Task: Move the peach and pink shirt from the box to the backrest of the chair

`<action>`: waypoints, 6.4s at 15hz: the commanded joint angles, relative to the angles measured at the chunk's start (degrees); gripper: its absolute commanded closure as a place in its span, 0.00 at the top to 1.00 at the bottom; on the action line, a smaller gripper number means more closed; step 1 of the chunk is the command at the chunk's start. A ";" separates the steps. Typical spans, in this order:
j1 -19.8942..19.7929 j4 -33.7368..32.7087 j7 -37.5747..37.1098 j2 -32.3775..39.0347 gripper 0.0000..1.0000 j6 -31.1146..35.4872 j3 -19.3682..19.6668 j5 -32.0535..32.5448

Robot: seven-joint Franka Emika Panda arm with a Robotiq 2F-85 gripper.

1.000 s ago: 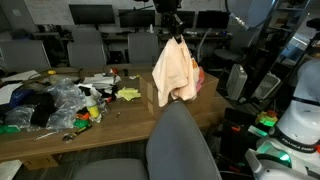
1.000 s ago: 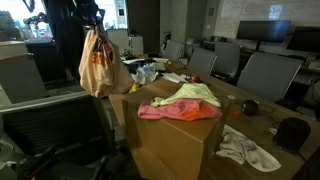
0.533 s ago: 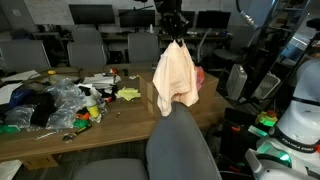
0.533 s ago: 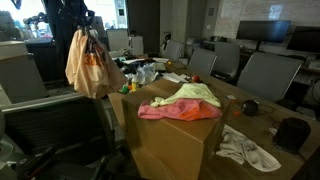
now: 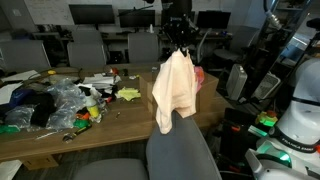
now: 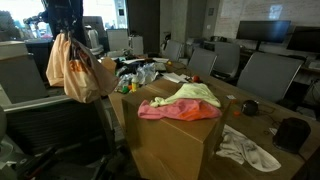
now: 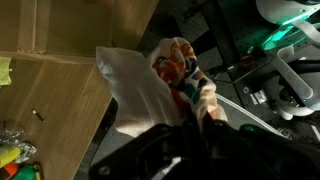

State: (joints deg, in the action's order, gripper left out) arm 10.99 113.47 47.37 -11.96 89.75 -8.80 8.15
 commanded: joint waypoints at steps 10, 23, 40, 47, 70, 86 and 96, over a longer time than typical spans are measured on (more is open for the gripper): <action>5.14 9.94 8.33 -7.92 0.03 1.18 0.26 -8.12; 4.05 10.86 3.38 -2.72 0.02 10.41 0.17 -7.66; -0.08 10.22 -19.09 5.18 0.02 9.90 0.81 -8.28; -0.09 10.61 -23.62 4.95 0.63 11.01 0.69 -7.94; -14.60 -4.09 -41.35 11.81 1.00 29.91 12.57 5.29; -24.67 -15.28 -61.02 28.39 1.00 23.15 20.68 -14.00; -26.94 -9.43 -68.22 26.45 1.00 20.21 23.54 -18.68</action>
State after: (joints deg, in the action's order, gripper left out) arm -15.94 102.02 -19.28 16.29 111.77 14.31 -8.76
